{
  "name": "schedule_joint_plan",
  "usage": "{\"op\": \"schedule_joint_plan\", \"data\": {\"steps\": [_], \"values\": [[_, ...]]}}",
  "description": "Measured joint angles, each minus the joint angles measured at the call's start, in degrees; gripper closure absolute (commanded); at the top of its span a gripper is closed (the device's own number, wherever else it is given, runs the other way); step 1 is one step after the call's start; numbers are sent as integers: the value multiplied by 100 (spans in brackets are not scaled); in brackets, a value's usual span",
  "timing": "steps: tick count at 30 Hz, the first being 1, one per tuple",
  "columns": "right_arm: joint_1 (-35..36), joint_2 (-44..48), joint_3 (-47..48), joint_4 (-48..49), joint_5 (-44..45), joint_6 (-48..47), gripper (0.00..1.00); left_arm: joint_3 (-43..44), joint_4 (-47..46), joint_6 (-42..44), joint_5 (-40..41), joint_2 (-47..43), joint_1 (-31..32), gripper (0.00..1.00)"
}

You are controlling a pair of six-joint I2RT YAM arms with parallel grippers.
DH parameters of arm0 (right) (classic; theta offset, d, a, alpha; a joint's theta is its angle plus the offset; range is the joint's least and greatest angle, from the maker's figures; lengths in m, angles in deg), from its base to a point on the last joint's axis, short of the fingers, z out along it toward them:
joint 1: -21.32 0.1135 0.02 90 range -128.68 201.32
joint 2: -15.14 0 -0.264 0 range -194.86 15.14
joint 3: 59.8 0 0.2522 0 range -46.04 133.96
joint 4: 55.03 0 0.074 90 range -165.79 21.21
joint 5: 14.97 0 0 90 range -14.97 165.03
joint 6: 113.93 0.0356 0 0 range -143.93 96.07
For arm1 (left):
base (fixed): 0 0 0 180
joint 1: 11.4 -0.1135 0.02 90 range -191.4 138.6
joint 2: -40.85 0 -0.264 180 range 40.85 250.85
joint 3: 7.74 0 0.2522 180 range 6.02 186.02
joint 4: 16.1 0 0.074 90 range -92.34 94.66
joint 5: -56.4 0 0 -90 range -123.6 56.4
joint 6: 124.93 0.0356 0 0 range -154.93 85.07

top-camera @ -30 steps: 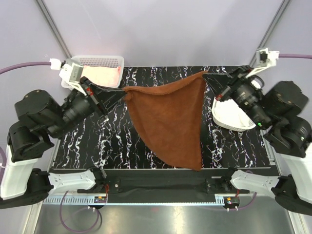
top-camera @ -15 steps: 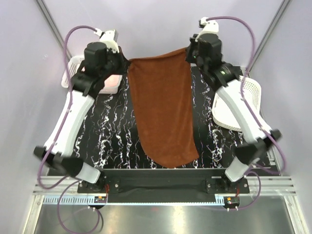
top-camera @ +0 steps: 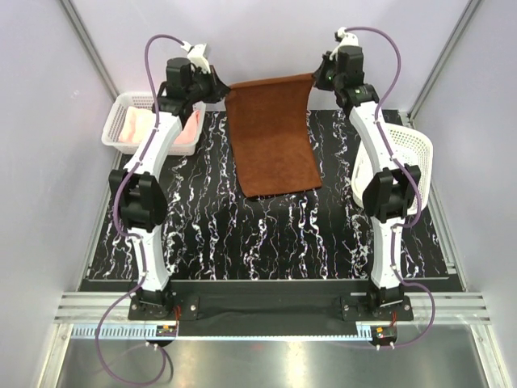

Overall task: Fold and stack the towels
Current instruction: Flatten out the crumpled towel, then fold the towel

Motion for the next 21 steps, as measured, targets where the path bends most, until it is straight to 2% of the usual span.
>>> {"op": "schedule_joint_plan", "data": {"steps": [7,16,21], "values": [[-317,-2,-918,699,-713,195,100,-267,-494,114,-599,199,-4,100],[-369,17,-2761,896,-1191,341,100,-2424,-704,260,-944,-11,22,100],[-369,70,-3351,575,-1294,334,100,-3075,-365,457,-966,-122,160,100]]}}
